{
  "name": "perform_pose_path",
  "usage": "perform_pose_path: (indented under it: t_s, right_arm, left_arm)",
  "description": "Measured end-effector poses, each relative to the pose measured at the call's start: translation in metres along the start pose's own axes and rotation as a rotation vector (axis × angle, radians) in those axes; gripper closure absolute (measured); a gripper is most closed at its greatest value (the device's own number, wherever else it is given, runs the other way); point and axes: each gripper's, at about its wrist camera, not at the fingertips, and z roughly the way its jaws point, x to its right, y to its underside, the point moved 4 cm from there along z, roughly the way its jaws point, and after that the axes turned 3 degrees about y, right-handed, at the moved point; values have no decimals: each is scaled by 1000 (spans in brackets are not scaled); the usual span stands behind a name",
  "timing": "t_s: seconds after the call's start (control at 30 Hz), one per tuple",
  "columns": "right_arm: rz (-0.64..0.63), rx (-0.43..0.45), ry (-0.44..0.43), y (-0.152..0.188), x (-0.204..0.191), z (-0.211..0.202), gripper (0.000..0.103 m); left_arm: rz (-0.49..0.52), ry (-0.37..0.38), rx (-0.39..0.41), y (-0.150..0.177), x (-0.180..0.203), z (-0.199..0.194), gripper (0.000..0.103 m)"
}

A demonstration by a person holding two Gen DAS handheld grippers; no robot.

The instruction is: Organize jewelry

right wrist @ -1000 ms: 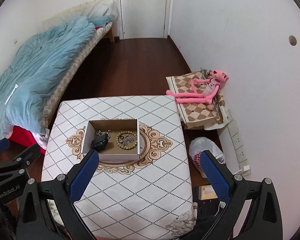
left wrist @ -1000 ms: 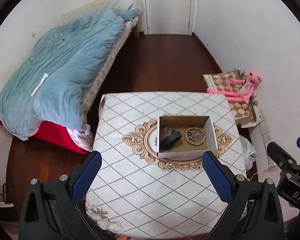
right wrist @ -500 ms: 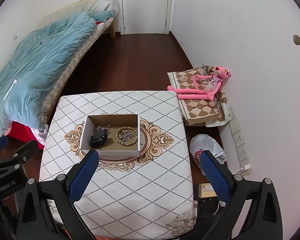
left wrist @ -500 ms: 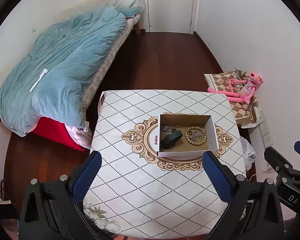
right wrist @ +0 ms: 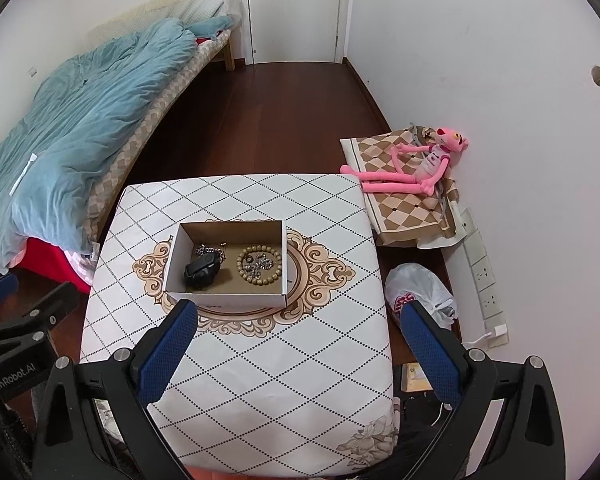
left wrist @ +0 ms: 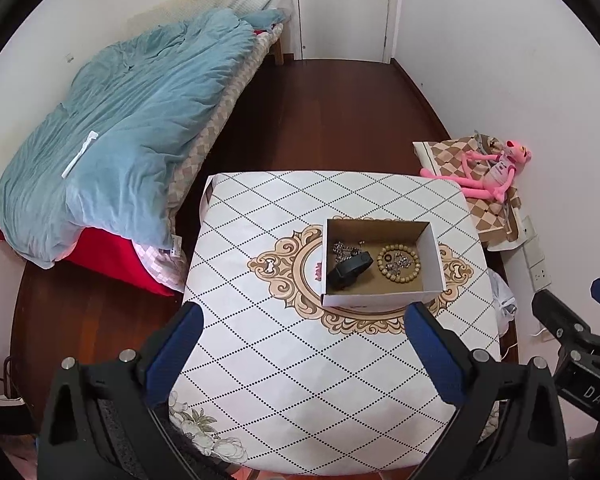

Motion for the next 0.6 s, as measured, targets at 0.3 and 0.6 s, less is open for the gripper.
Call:
perform_pose_path:
  t_s: [0.3,0.6]
  right_arm:
    - [-1,-4,-2,0,-1,1,1]
    - [-6,-4,-3,0,-2,3,1]
  left_arm:
    - [10,2,-6,4,3,2,1]
    - [10,-8,2,3,3,1,1]
